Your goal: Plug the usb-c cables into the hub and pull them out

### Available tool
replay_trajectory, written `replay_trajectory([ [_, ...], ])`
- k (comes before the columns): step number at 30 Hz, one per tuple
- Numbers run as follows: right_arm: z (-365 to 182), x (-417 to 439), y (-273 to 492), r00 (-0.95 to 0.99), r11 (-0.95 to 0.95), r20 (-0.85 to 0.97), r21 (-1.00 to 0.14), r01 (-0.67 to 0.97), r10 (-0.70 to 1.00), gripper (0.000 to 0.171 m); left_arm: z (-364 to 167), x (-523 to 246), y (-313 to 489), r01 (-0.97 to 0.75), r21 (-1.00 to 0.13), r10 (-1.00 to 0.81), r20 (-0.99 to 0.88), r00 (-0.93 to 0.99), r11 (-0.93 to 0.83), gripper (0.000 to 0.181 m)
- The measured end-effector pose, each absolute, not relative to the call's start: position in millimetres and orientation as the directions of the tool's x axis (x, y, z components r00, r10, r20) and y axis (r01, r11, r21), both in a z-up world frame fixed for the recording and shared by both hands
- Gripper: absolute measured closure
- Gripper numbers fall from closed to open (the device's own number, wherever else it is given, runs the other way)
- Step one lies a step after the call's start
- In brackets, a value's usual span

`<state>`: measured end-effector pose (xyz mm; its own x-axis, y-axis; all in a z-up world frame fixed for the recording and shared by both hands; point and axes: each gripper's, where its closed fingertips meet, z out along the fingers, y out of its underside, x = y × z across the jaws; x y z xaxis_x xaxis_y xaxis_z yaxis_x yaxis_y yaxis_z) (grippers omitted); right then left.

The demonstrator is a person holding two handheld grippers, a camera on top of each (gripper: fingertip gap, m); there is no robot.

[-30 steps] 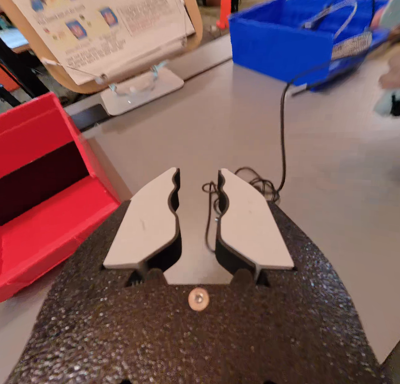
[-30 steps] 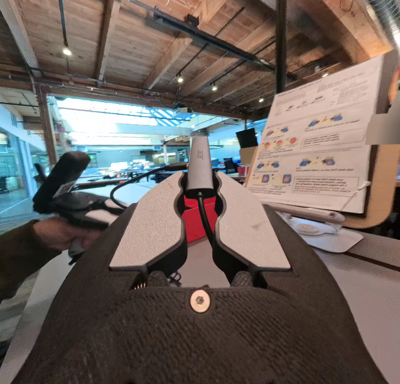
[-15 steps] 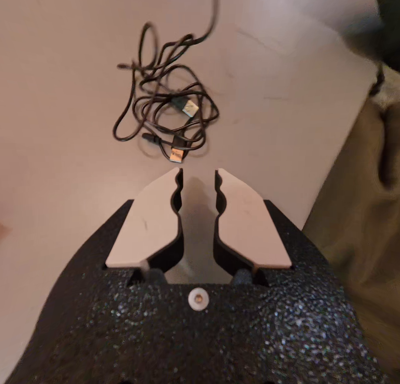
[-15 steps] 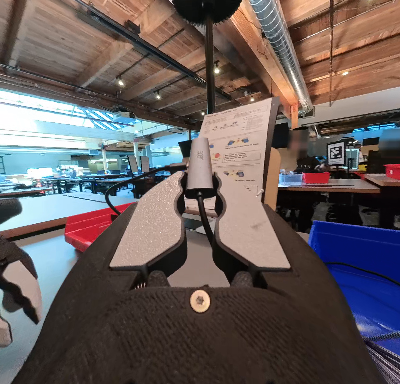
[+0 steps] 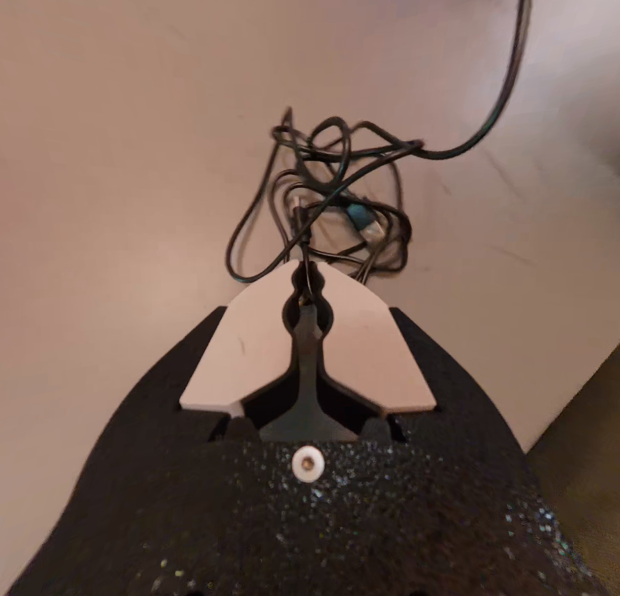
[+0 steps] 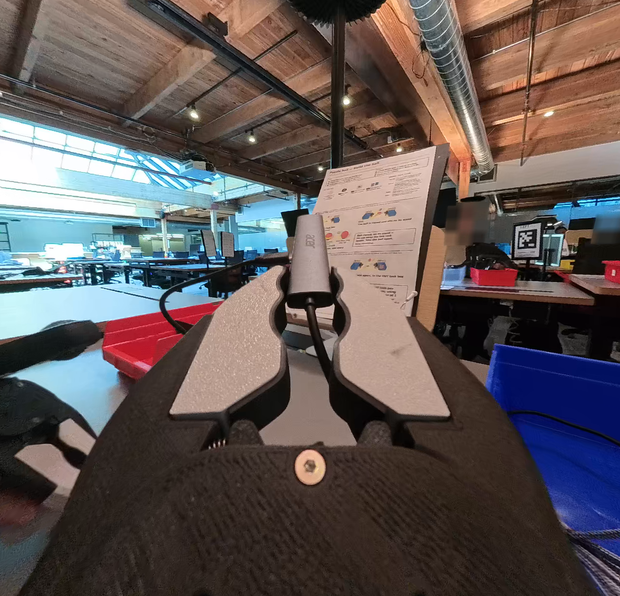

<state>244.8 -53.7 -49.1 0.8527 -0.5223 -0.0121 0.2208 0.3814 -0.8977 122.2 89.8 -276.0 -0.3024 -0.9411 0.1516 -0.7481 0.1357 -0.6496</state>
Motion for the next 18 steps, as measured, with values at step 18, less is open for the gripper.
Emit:
replay_trajectory([
  [18, -39, 293, -137, 0.724, 0.427, -0.115, -0.865, 0.264, -0.68, 0.147, -131, 74, 235, -0.392, -0.911, -0.983, -0.07, -0.167, 0.132, 0.179],
])
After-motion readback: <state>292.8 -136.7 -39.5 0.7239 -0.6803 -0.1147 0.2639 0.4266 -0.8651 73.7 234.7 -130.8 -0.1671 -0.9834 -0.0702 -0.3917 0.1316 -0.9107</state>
